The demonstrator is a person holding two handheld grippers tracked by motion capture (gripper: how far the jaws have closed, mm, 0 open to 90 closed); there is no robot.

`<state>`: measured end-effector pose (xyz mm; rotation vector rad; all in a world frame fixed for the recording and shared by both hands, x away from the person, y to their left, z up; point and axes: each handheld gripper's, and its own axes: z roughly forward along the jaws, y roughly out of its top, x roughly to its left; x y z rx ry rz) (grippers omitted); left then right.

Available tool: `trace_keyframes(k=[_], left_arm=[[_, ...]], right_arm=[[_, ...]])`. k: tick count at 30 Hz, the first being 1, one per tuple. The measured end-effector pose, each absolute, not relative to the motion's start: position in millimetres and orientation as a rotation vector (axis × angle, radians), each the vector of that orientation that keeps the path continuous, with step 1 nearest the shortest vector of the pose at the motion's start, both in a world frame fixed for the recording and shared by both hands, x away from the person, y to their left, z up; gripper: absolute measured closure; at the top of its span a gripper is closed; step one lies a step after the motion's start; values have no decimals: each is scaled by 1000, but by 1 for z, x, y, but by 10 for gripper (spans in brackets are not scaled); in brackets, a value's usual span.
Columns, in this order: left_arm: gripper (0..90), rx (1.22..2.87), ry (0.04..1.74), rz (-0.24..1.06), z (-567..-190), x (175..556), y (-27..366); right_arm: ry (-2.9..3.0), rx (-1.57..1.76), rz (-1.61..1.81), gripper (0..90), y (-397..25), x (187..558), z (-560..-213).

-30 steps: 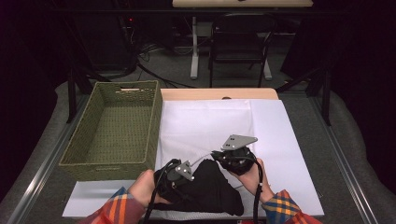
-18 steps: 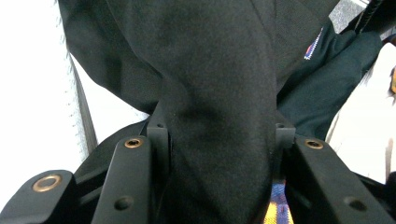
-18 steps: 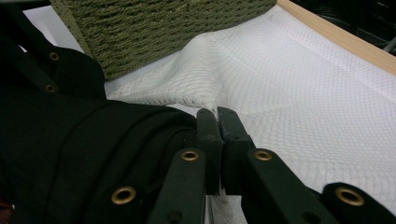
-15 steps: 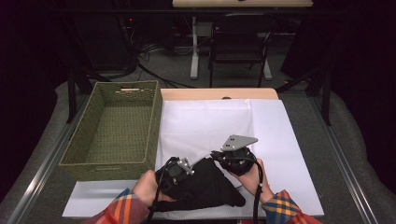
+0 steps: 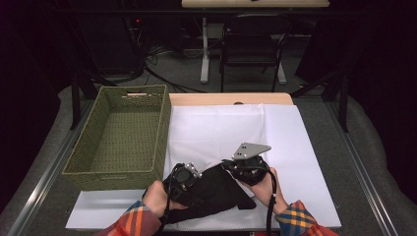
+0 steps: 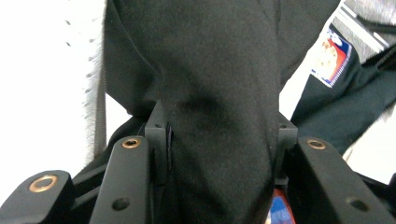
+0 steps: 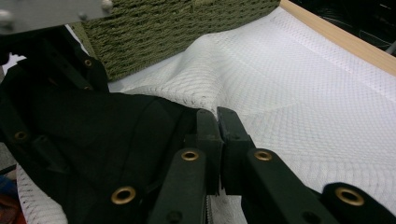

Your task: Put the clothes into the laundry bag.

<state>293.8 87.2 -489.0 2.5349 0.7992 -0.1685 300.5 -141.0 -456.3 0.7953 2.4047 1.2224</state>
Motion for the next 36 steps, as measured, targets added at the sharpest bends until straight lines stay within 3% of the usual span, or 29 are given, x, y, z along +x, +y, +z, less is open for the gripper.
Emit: trace_keyframes(k=[6, 10, 13, 23, 30, 36], left_arm=[[544, 2488, 848, -120, -498, 294, 90], [468, 2491, 831, -74, -503, 292, 91], [352, 2507, 806, -35, -498, 290, 94], [159, 2554, 668, 4, -491, 276, 102], [107, 2618, 544, 15, -500, 270, 98], [233, 2635, 461, 46, -509, 272, 100]], right_arm=[[2411, 795, 1219, 889, -140, 301, -457], [2412, 798, 1219, 889, -141, 301, -458], [2413, 800, 1218, 888, -141, 301, -458], [2415, 799, 1215, 888, -141, 301, -459], [2417, 802, 1211, 888, -141, 301, -459], [2419, 808, 1210, 888, -142, 302, -460]])
